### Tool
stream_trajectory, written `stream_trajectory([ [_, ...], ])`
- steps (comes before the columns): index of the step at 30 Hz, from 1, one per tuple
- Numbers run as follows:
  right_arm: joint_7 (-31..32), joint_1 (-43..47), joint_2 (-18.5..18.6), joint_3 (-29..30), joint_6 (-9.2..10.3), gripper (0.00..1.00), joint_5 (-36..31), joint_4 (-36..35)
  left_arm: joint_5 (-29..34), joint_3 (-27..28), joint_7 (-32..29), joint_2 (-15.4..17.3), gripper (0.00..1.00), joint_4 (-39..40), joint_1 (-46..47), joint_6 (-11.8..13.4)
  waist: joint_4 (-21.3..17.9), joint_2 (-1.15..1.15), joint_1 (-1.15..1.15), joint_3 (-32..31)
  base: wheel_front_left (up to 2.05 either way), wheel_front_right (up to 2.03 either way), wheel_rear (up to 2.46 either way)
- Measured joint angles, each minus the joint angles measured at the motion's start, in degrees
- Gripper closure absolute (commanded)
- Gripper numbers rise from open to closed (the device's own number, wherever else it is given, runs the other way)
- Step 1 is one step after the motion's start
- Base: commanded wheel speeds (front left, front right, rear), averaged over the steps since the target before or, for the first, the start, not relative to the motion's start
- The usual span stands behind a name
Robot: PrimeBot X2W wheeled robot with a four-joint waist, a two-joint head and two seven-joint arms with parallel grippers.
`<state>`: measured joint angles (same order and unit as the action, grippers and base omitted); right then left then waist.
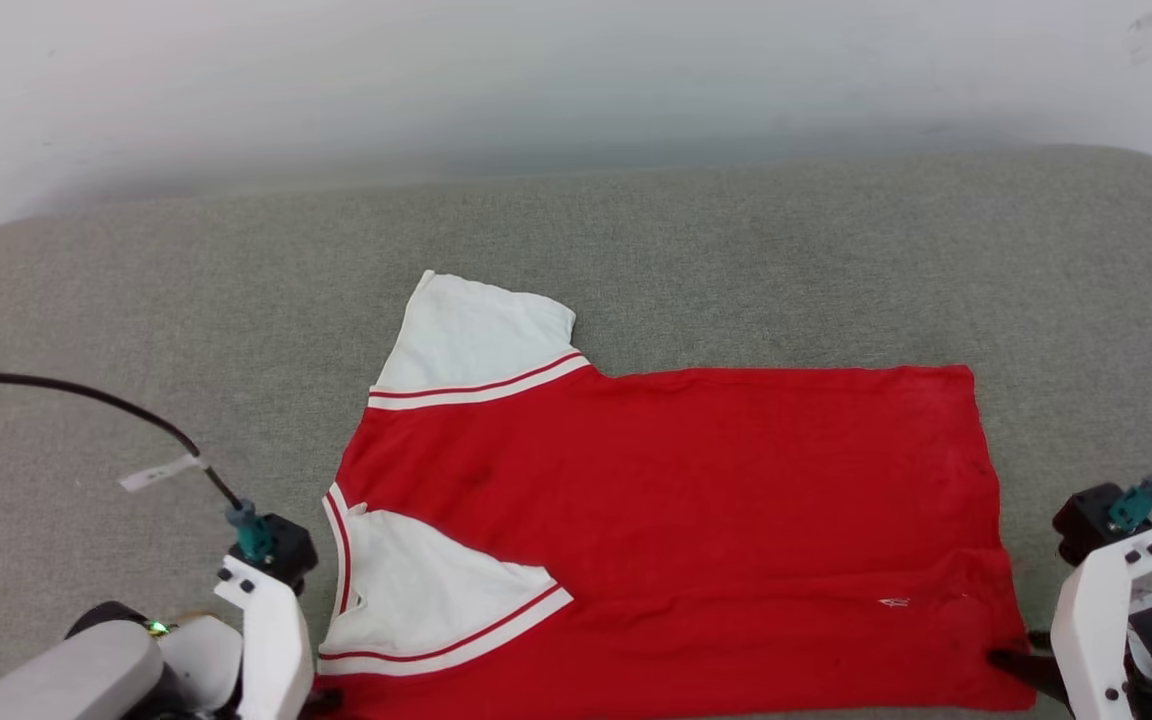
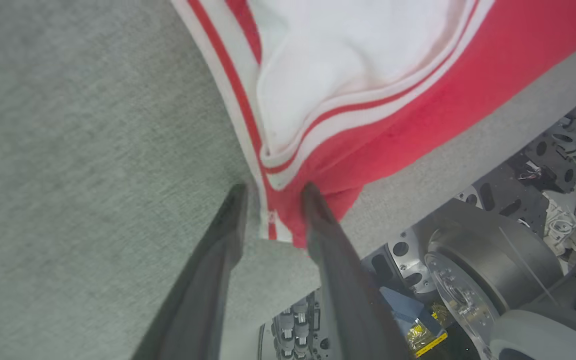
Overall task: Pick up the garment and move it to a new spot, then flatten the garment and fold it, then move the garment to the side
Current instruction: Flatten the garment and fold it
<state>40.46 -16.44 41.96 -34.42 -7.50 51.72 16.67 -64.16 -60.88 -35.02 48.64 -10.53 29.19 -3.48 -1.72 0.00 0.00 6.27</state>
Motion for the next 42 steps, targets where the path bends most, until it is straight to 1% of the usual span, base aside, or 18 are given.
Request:
stream_trajectory([
  [3, -4.0, 0.0, -0.3, 1.3, 0.00, 0.00, -1.1, -1.2, 0.3, 0.8, 0.6, 1.3, 0.00, 0.0, 0.6, 0.0, -0.2, 0.00, 0.00, -0.6, 0.00, 0.00, 0.00],
  [7, -13.0, -0.7, -0.6, 4.2, -0.01, 0.00, -4.4, -3.2, 0.5, 3.0, 2.0, 3.2, 0.00, 1.4, 2.9, 0.0, -0.7, 0.00, 0.00, -1.3, 0.00, 0.00, 0.00],
  [11, -22.6, -1.3, -2.5, 8.6, -0.01, 0.00, -8.6, -4.9, 2.2, 5.8, 5.0, 4.5, 0.00, 2.3, 6.4, 0.2, -1.7, 0.00, 0.00, -1.4, 0.00, 0.00, 0.00],
  [13, -27.0, -1.5, -4.3, 11.6, 0.00, 0.00, -11.0, -5.8, 3.3, 7.0, 6.4, 4.7, 0.00, 2.3, 8.3, 0.5, -2.3, 0.00, 0.00, -1.1, 0.00, 0.00, 0.00],
  [16, -34.4, -1.4, -8.0, 17.1, 0.00, 0.00, -16.7, -6.9, 4.3, 8.3, 7.2, 4.2, 0.00, 1.5, 11.3, 0.6, -3.0, 0.00, 0.00, -0.1, 0.00, 0.00, 0.00],
  [18, -39.2, -1.1, -11.3, 21.5, -0.01, 0.00, -20.7, -7.7, 5.0, 9.0, 7.5, 3.4, 0.00, 0.6, 13.6, 0.7, -3.5, 0.00, 0.00, 0.9, 0.00, 0.00, 0.00],
  [21, -43.5, 0.5, -17.0, 27.9, 0.00, 0.00, -26.3, -9.5, 5.6, 9.9, 7.4, 2.0, 0.00, -1.3, 17.1, 0.7, -4.2, 0.00, 0.00, 2.7, 0.00, 0.00, 0.00],
  [22, -44.2, 1.3, -18.8, 29.0, 0.00, 0.00, -27.6, -10.5, 5.4, 10.3, 7.4, 1.1, 0.00, -1.9, 18.3, 0.6, -4.4, 0.00, 0.00, 3.3, 0.00, 0.00, 0.00],
  [24, -46.3, 2.9, -22.0, 31.6, 0.00, 0.00, -30.7, -12.9, 5.5, 11.3, 7.2, -0.4, 0.00, -3.7, 21.0, 1.5, -4.8, 0.00, 0.00, 4.8, 0.00, 0.00, 0.00],
  [28, -50.7, 5.5, -26.1, 33.9, 0.00, 0.00, -36.2, -18.2, 6.1, 11.8, 4.1, -2.3, 0.00, -7.7, 26.7, 1.9, -5.5, 0.00, 0.00, 8.0, 0.00, 0.00, 0.00],
  [31, -52.8, 6.8, -29.5, 35.0, 0.00, 0.00, -38.1, -21.7, 5.4, 12.6, 1.5, -4.2, 0.00, -10.3, 31.3, 1.8, -6.0, 0.00, 0.01, 10.5, 0.00, 0.00, 0.00],
  [34, -54.1, 7.8, -31.6, 34.8, -0.01, 0.00, -40.4, -24.2, 5.4, 12.7, -1.7, -5.4, 0.00, -12.8, 35.8, 1.3, -6.5, 0.00, 0.01, 13.2, 0.00, 0.00, 0.00],
  [36, -54.5, 8.3, -32.7, 34.4, -0.01, 0.00, -41.4, -25.3, 6.3, 11.7, -4.3, -5.9, 0.00, -14.2, 38.4, 0.9, -7.0, 0.00, 0.01, 15.1, 0.00, 0.00, 0.00],
  [39, -54.9, 8.4, -33.6, 34.1, 0.00, 0.00, -42.8, -26.0, 6.1, 10.8, -9.4, -7.0, 0.00, -16.6, 41.7, 0.4, -7.6, 0.00, 0.01, 17.7, 0.00, 0.00, 0.00],
  [42, -55.2, 7.6, -33.9, 33.3, 0.00, 0.00, -44.1, -26.9, 5.4, 10.7, -13.2, -7.8, 0.00, -18.7, 44.7, 0.4, -8.3, 0.00, 0.01, 20.3, 0.00, 0.00, 0.00],
])
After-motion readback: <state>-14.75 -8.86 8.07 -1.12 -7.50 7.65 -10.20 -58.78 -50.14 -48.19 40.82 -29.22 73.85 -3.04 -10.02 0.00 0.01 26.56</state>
